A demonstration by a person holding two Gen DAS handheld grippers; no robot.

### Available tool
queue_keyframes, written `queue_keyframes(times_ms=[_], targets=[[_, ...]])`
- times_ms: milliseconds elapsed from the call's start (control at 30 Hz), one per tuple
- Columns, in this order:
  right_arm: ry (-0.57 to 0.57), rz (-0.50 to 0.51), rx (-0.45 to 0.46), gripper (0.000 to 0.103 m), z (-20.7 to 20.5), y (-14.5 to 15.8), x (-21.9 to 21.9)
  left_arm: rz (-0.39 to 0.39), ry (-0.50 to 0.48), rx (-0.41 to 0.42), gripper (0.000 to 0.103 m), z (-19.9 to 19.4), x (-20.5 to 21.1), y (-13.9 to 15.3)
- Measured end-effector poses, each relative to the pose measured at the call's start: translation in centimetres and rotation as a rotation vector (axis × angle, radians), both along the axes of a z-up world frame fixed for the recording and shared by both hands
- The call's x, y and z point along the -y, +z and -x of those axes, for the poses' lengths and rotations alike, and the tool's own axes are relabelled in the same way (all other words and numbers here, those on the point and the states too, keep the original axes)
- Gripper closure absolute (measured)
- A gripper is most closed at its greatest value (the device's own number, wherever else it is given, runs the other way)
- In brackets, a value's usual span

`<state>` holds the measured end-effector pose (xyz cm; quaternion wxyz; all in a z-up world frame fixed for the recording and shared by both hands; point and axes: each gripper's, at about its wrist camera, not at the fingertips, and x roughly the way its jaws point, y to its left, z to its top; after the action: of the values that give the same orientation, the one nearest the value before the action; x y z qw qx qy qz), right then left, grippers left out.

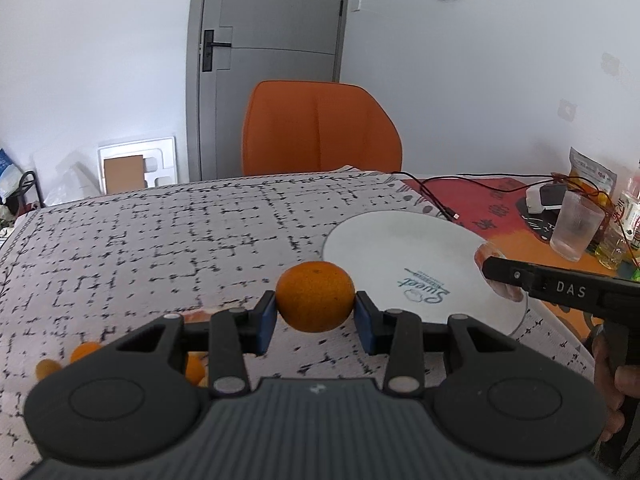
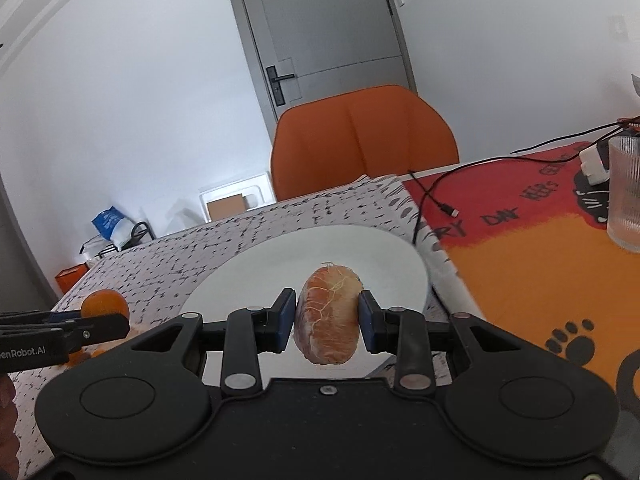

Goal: Organize fruits
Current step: 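Carry both fruits to the white plate while the right gripper releases the pomelo segment onto it, then lower the large orange onto the white plate and open the left gripper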

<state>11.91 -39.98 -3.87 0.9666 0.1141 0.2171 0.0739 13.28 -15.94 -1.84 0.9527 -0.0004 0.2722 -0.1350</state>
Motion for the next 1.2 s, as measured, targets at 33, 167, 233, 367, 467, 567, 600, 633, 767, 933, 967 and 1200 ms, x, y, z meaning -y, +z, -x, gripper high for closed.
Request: queue_keyframes(times_ms=[33, 167, 233, 367, 467, 567, 600, 633, 767, 933, 967, 1200], targets=[[-0.002, -0.001, 0.003, 0.071, -0.1, 0.0, 0.1, -0.002, -0.003, 0.000, 0.063, -0.2, 0.3, 0.0], [-0.001, -0.010, 0.018, 0.064, -0.3, -0.1, 0.4, -0.009, -0.017, -0.002, 0.063, -0.9, 1.3, 0.0], [0.000, 0.001, 0.026, 0.062, 0.0, -0.2, 0.2, -0.014, -0.022, -0.002, 0.063, -1.2, 1.7, 0.1], [-0.004, -0.008, 0.031, 0.047, 0.4, -0.3, 0.3, -0.020, -0.035, -0.007, 0.063, -2.0, 2.7, 0.0], [-0.015, -0.015, 0.031, 0.032, 1.0, -0.5, 0.5, -0.024, -0.048, -0.008, 0.063, -2.3, 3.4, -0.1], [-0.012, -0.025, 0.034, 0.019, 1.5, -0.5, 0.5, -0.025, -0.059, -0.007, 0.063, -2.3, 3.9, 0.0], [-0.011, -0.027, 0.032, 0.013, 1.6, -0.6, 0.5, -0.023, -0.061, -0.006, 0.063, -2.3, 4.0, 0.0], [-0.009, -0.029, 0.031, 0.010, 1.7, -0.5, 0.4, -0.021, -0.060, 0.007, 0.062, -2.2, 4.0, 0.1], [-0.012, -0.040, 0.031, 0.000, 1.9, -0.4, 0.4, -0.022, -0.052, 0.023, 0.059, -1.8, 3.5, 0.5], [-0.025, -0.052, 0.026, 0.000, 2.0, -0.4, 0.3, -0.009, -0.005, 0.006, 0.050, -1.4, 1.6, 0.5], [-0.028, -0.052, 0.022, 0.000, 2.0, -0.4, 0.2, -0.007, 0.005, 0.004, 0.046, -1.3, 1.2, 0.4], [-0.034, -0.092, 0.011, 0.000, 2.2, -0.2, -0.4, 0.003, 0.095, 0.026, 0.019, -0.1, -2.1, 0.8]])
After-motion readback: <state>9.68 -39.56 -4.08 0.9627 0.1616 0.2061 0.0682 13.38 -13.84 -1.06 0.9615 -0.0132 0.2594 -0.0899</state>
